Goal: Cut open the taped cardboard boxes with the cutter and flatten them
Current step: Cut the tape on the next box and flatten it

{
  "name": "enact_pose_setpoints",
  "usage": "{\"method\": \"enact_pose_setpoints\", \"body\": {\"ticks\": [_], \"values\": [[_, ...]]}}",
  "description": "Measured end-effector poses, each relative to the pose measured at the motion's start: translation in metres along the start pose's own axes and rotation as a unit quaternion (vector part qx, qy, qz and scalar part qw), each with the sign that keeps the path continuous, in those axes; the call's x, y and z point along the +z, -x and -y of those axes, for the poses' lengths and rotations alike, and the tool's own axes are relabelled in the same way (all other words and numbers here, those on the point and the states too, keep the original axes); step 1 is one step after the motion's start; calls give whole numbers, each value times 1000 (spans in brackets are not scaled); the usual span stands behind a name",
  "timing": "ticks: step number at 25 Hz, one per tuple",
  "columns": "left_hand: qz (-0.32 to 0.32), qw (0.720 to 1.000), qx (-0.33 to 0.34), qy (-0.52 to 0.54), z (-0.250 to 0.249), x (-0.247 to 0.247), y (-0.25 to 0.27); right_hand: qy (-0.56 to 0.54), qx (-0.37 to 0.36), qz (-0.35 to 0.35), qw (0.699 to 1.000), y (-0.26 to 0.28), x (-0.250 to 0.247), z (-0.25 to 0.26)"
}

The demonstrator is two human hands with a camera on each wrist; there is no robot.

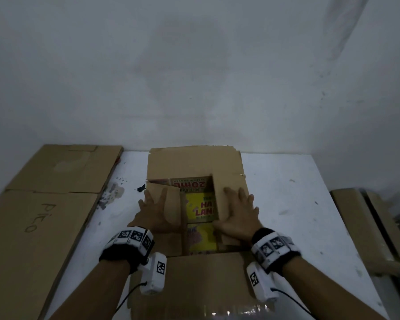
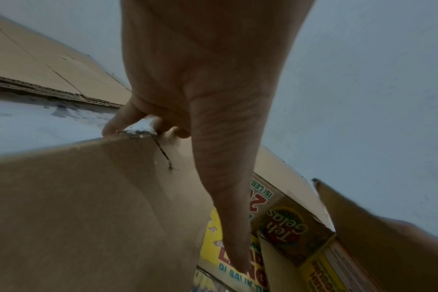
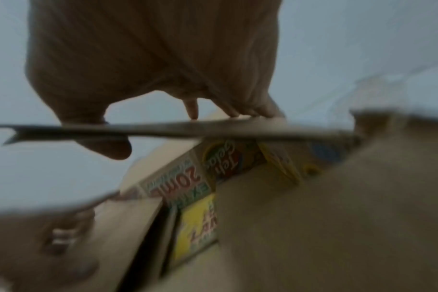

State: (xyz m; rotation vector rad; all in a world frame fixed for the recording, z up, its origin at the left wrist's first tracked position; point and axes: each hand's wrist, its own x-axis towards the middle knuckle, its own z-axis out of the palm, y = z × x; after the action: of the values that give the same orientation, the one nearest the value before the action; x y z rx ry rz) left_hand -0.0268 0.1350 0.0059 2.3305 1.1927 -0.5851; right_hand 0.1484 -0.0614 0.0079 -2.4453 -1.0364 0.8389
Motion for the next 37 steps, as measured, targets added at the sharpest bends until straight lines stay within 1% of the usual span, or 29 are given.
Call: {"method": "enact_pose_setpoints", "body": {"ticks": [1, 2, 3, 4, 5, 7, 8, 9, 12, 13, 14, 15, 16, 17, 18, 19, 21, 24, 25, 26, 28, 29, 30, 31, 32, 33, 34, 35, 37], "values": [[-1, 1000, -6, 3, 0, 1, -2, -103, -12, -4, 995, 5, -14, -5], [-4, 1000, -12, 1, -1, 2, -3, -193, -23, -7, 981, 12, -30, -11], [-8, 1000, -19, -6, -2, 4, -5, -266, -26, -8, 964, 21, -45, -17], [-11, 999, -23, -21, -3, 7, -8, -326, -15, -11, 945, 29, -57, -25], [-18, 999, -28, -37, -2, 10, -10, -375, 10, -16, 927, 36, -68, -33], [-33, 996, -54, -67, -5, 16, -15, -438, 71, -49, 895, 43, -79, -54], [-44, 994, -67, -70, -8, 19, -15, -451, 96, -66, 885, 44, -82, -65], [-49, 993, -77, -72, -15, 21, -13, -450, 119, -78, 882, 44, -83, -76], [-55, 990, -128, -28, -33, 18, -1, -376, 182, -120, 900, 38, -80, -103], [-57, 989, -135, -21, -34, 17, 1, -350, 200, -129, 906, 36, -77, -110], [-60, 990, -127, -35, -33, 17, -1, -315, 219, -130, 914, 36, -72, -114], [-57, 991, -111, -58, -28, 19, -4, -247, 230, -129, 933, 36, -66, -115], [-55, 991, -96, -77, -24, 21, -8, -143, 227, -120, 956, 37, -60, -113], [-53, 991, -87, -89, -20, 23, -10, -27, 209, -109, 971, 37, -53, -109], [-53, 991, -82, -92, -17, 25, -13, 67, 172, -101, 978, 38, -47, -99], [-51, 991, -78, -93, -16, 26, -13, 110, 137, -92, 980, 39, -42, -86], [-58, 992, -66, -94, -15, 28, -11, 101, 87, -64, 989, 39, -33, -65], [-62, 993, -60, -80, -14, 25, -5, 63, 26, -71, 995, 35, -27, -45], [-57, 995, -56, -65, -14, 21, -2, 60, 20, -66, 996, 34, -25, -40], [-49, 997, -43, -38, -12, 17, -1, 60, 18, -53, 997, 34, -24, -35], [-27, 997, 22, 75, -4, 3, 8, 94, 29, -26, 995, 35, -22, -29], [-24, 986, 70, 152, 2, -5, 12, 117, 31, -20, 992, 36, -21, -28], [-30, 967, 102, 234, 21, -15, 26, 136, 19, -18, 990, 33, -14, -19], [-16, 941, 131, 312, 26, -21, 30, 134, 27, -28, 990, 33, -15, -22], [3, 917, 131, 377, 35, -27, 38, 127, 33, -33, 991, 33, -15, -22], [17, 893, 117, 435, 47, -32, 45, 121, 36, -36, 991, 31, -13, -19], [16, 876, 93, 474, 59, -38, 56, 123, 34, -36, 991, 27, -9, -15], [-1, 869, 72, 490, 70, -41, 61, 122, 38, -39, 991, 24, -8, -14], [-78, 862, 15, 500, 98, -42, 67, 118, 41, -45, 991, 17, -5, -11]]}}
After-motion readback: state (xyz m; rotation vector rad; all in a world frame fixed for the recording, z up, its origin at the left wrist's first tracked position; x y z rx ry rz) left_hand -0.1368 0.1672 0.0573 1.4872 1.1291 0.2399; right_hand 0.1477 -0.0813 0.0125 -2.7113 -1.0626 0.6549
